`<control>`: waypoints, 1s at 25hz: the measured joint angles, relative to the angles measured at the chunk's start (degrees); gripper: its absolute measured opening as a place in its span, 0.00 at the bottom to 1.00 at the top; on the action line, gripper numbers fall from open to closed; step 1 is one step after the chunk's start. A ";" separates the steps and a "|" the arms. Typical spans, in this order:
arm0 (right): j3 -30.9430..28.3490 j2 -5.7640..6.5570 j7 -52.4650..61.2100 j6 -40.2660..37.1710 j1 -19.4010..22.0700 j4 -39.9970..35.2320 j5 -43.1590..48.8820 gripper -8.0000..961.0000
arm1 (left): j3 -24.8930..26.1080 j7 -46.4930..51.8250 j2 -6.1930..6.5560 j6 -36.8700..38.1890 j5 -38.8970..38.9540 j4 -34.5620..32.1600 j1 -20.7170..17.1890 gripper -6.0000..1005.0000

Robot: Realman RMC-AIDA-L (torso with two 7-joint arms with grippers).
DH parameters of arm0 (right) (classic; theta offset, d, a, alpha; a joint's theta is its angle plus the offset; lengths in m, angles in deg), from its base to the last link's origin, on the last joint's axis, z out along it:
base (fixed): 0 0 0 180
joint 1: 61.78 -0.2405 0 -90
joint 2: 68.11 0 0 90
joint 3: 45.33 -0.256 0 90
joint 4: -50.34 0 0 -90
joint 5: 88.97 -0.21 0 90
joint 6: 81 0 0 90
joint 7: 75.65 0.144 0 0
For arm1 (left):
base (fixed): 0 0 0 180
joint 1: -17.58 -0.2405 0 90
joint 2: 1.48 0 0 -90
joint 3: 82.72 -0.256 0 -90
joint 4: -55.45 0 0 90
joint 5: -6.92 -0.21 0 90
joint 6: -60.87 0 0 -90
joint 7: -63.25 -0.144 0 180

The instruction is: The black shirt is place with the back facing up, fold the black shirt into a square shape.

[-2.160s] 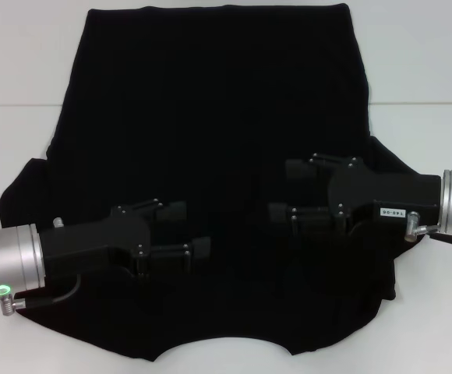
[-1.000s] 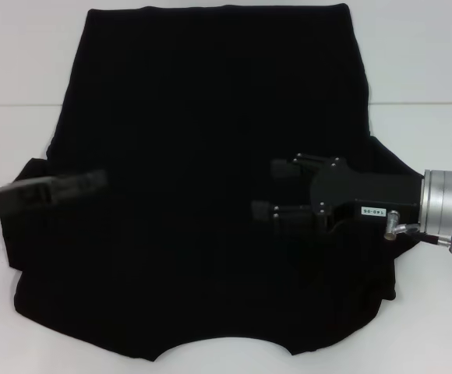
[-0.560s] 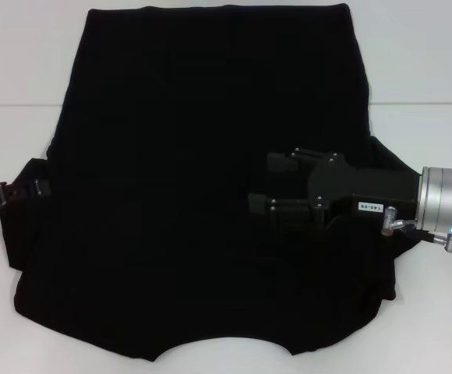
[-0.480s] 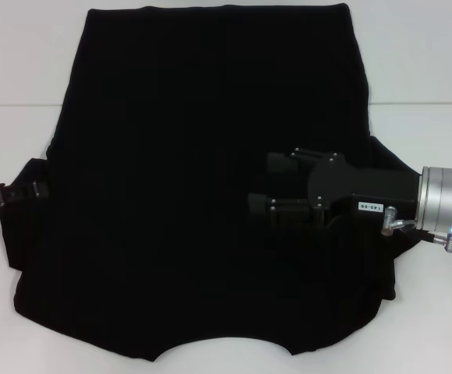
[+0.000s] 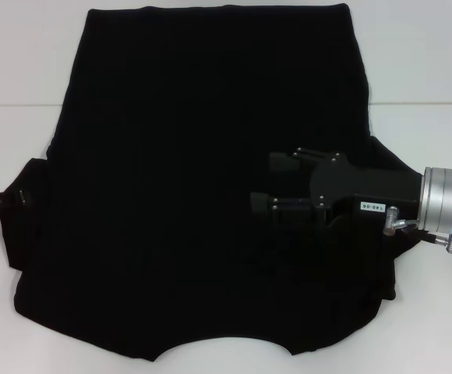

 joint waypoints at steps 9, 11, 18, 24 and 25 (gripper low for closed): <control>0.03 0.09 0.10 -0.24 0.25 0.00 0.00 0.93 | 0.00 0.08 -0.11 -0.18 -0.75 0.59 -0.37 0.87; 0.00 0.09 0.08 -0.29 0.30 0.00 0.00 0.93 | 0.00 0.09 -0.11 -0.17 -1.21 0.87 -0.39 0.87; 0.11 0.09 0.00 -0.36 0.29 0.00 0.00 0.93 | 0.01 0.07 -0.10 -0.09 -1.53 1.23 -0.53 0.87; 0.24 0.09 -0.02 -0.37 0.28 0.00 0.00 0.93 | -0.06 -0.44 -0.18 0.21 -1.53 1.75 -0.56 0.87; 0.25 0.08 -0.03 -0.37 0.27 0.00 0.00 0.93 | -0.26 -0.55 -0.18 0.29 -1.53 1.85 -0.53 0.87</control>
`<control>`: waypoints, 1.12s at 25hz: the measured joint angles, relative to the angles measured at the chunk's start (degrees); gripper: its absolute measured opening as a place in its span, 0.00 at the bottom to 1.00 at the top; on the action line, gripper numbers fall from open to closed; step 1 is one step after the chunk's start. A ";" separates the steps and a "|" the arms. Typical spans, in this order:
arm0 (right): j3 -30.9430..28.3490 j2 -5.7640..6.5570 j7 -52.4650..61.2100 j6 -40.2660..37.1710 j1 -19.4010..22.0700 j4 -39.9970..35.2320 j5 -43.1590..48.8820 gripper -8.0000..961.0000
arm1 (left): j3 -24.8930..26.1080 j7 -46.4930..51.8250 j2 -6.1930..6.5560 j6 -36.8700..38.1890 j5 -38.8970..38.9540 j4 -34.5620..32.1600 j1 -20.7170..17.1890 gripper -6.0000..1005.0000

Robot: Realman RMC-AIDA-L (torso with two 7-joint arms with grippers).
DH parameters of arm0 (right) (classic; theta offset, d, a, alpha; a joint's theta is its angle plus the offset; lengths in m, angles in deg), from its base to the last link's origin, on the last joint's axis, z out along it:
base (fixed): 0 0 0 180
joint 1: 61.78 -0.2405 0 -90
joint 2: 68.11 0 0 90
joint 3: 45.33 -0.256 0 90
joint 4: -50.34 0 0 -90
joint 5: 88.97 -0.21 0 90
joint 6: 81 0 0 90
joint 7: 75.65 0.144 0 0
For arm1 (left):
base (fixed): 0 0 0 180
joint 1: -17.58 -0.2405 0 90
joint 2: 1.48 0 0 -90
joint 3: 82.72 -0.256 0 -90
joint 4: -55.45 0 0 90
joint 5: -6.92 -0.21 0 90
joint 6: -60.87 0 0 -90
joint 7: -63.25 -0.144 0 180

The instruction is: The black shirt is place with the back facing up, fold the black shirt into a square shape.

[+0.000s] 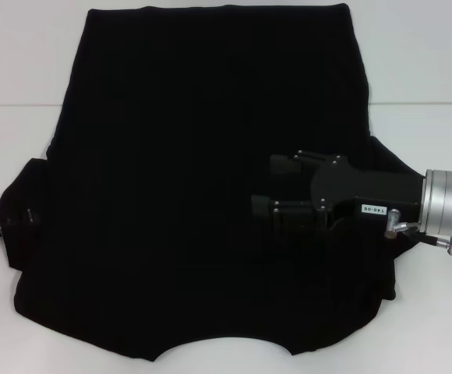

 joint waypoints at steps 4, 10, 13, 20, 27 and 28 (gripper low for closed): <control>0.01 -0.09 0.00 -0.04 0.00 0.00 0.00 0.93 | -1.39 -0.14 -0.05 0.26 0.00 0.08 0.16 0.87; -0.19 -0.09 -0.02 -0.09 0.00 0.00 0.00 0.93 | -1.65 -0.16 -0.09 0.60 0.26 0.06 0.44 0.87; -0.23 -0.08 -0.03 -0.14 0.01 0.00 0.00 0.93 | -1.71 -0.19 -0.09 0.69 0.30 0.02 0.49 0.86; -0.24 -0.08 -0.03 -0.18 0.08 0.00 0.00 0.93 | -1.71 -2.50 -0.09 0.55 0.25 0.06 0.56 0.73; -0.06 -0.08 -0.11 -0.18 0.10 0.00 0.00 0.93 | -1.75 -3.04 -0.10 0.02 0.00 0.09 0.56 0.56; -0.03 -0.08 -0.11 -0.18 0.12 0.00 0.00 0.93 | -1.76 -3.41 -0.10 -0.12 0.00 0.16 0.56 0.52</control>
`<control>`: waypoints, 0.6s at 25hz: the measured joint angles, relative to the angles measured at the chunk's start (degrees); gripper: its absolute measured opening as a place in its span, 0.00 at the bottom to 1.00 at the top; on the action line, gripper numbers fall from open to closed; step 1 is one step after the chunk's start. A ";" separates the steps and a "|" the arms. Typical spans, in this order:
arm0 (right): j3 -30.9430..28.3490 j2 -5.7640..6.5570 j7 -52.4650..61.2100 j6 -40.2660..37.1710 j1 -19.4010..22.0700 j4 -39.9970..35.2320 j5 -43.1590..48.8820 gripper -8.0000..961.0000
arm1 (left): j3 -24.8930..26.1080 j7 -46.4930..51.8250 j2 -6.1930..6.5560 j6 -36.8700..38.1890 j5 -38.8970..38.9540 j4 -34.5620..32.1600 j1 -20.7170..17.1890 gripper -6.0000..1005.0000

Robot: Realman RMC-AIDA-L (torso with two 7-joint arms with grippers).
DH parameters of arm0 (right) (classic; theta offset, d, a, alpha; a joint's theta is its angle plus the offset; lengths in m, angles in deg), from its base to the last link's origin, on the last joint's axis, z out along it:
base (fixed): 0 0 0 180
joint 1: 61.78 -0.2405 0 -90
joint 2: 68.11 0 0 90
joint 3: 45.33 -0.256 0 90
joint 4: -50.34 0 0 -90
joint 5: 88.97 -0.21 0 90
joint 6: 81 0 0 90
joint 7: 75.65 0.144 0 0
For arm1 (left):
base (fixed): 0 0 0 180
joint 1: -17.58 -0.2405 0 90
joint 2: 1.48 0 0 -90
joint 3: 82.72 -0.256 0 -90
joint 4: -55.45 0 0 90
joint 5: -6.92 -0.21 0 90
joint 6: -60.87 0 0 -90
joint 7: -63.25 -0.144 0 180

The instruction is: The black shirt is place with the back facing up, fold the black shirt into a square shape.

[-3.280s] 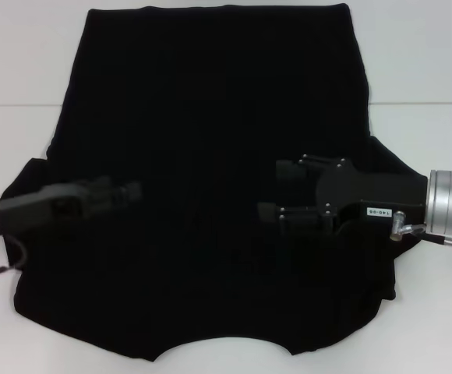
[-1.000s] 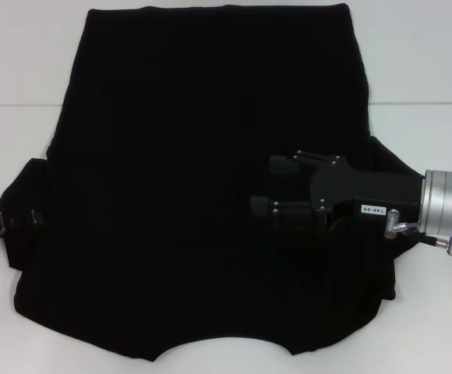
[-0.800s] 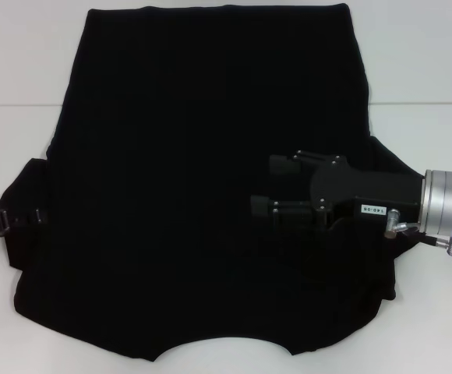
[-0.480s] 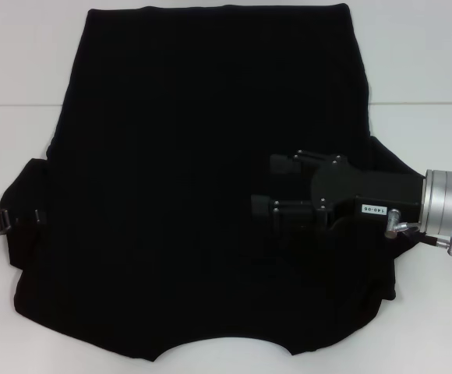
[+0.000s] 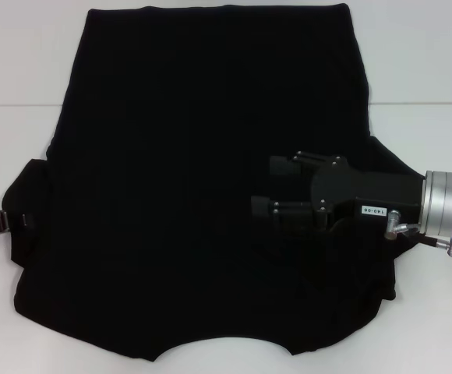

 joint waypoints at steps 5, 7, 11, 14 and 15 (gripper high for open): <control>0.05 0.00 -0.01 -0.02 0.15 0.00 0.00 0.92 | 0.00 -0.69 0.05 -0.70 0.00 1.01 0.01 0.32; -0.04 0.00 -0.01 -0.22 0.28 0.00 0.00 0.92 | 0.00 -0.91 0.06 -0.78 0.00 1.11 0.01 0.24; -0.26 0.00 -0.01 -0.37 0.55 0.00 0.00 0.92 | 0.00 -1.15 0.09 -0.82 0.01 1.14 -0.02 0.11; -0.30 0.00 -0.01 -0.40 0.64 0.00 0.00 0.92 | 0.15 -1.16 0.09 -0.83 0.01 1.05 -0.16 0.04; -0.31 0.00 -0.01 -0.40 0.66 0.00 0.00 0.92 | 0.36 -1.16 0.09 -0.82 0.01 0.91 -0.24 0.02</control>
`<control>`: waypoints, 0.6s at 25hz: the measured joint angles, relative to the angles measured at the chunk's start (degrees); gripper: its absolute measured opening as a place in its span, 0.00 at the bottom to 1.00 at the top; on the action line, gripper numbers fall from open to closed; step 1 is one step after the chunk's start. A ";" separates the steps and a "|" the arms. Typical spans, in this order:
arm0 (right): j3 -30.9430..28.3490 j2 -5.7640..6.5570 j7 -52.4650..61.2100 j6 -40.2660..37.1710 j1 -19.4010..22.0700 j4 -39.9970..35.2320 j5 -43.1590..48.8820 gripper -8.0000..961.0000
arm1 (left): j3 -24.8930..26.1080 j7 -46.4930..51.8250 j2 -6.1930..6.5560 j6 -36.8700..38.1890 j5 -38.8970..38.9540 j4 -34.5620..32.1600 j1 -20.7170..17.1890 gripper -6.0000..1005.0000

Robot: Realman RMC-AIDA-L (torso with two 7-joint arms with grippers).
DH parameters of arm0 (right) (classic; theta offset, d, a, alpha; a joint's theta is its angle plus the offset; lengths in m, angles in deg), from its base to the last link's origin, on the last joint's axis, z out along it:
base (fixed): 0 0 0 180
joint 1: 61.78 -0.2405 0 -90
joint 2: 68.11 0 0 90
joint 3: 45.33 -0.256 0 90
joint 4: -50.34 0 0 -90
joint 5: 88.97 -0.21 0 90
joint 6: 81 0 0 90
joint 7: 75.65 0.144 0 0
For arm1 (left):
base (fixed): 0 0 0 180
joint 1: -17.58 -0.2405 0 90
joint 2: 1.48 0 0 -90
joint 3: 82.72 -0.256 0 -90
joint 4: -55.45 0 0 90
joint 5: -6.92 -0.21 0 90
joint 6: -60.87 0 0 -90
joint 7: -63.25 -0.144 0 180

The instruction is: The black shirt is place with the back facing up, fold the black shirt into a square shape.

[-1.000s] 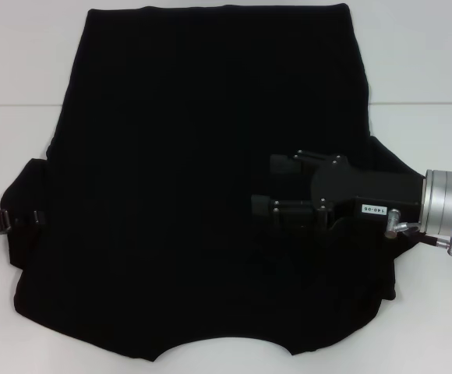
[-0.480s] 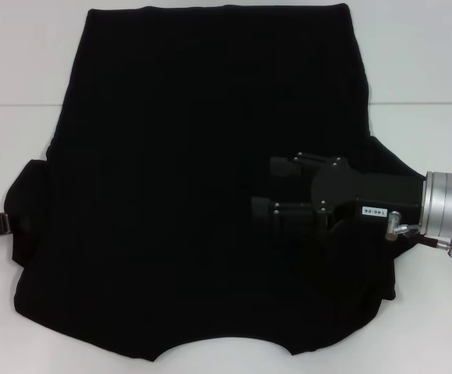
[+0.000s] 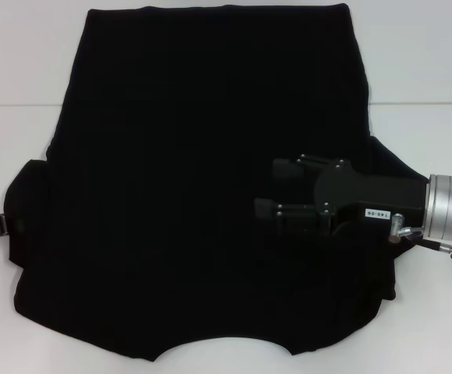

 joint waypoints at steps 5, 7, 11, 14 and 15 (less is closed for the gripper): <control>-0.05 -0.07 0.00 -0.03 0.01 0.33 -0.08 0.92 | 2.22 -0.04 0.11 -0.22 0.00 -1.13 -0.51 0.02; 0.04 -0.08 0.00 0.01 0.02 0.66 -0.68 0.92 | 3.28 -0.17 0.24 -0.24 0.00 -1.45 -0.82 0.02; 0.10 -0.09 -0.22 0.07 0.01 1.41 -1.52 0.92 | 4.44 -0.63 0.40 -0.16 0.00 -2.04 -1.56 0.02; 0.12 -0.09 -0.46 0.15 0.00 1.89 -2.06 0.92 | 4.74 -0.82 0.38 0.01 0.00 -2.60 -1.91 0.02; 0.21 -0.09 -0.48 0.19 -0.03 2.05 -2.34 0.92 | 4.74 -0.82 0.39 0.04 0.00 -2.76 -1.97 0.02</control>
